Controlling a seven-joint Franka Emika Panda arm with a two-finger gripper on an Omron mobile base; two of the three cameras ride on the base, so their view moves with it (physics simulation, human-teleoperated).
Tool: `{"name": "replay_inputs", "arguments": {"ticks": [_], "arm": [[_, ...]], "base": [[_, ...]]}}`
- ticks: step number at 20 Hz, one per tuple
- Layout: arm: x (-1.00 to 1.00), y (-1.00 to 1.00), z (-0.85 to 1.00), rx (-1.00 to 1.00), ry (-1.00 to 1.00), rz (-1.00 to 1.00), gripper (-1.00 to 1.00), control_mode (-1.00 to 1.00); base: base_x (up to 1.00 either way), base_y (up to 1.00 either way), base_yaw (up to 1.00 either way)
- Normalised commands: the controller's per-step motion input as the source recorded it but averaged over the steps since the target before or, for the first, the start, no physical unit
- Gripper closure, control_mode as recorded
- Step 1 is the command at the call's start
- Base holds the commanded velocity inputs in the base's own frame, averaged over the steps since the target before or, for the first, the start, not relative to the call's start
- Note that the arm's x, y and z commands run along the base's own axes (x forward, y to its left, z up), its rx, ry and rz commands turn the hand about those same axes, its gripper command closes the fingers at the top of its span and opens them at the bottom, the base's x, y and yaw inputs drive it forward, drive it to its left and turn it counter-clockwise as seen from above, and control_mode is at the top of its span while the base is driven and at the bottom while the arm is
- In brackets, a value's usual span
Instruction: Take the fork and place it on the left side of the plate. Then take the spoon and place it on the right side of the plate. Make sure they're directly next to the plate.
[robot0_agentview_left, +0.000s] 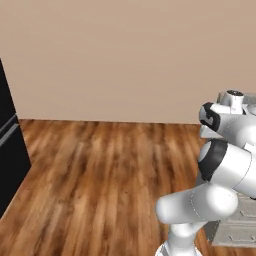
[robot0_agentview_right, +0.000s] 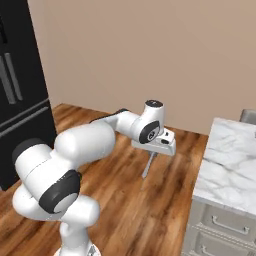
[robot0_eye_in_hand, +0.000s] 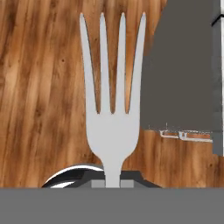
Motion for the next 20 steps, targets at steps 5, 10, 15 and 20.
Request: {"name": "replay_inputs", "arguments": {"ticks": [5, 10, 15, 20], "arm": [[0.00, 0.00, 0.00, 0.00, 0.00, 0.00, 1.00, 1.00], [0.00, 0.00, 0.00, 0.00, 0.00, 0.00, 1.00, 1.00], [0.00, 0.00, 0.00, 0.00, 0.00, 0.00, 1.00, 1.00], [0.00, 0.00, 0.00, 0.00, 0.00, 0.00, 1.00, 1.00]], "base": [[0.89, 0.31, -0.21], [0.91, 0.28, -0.18], [0.90, 0.21, -0.18], [0.88, 0.18, -0.20]]}}
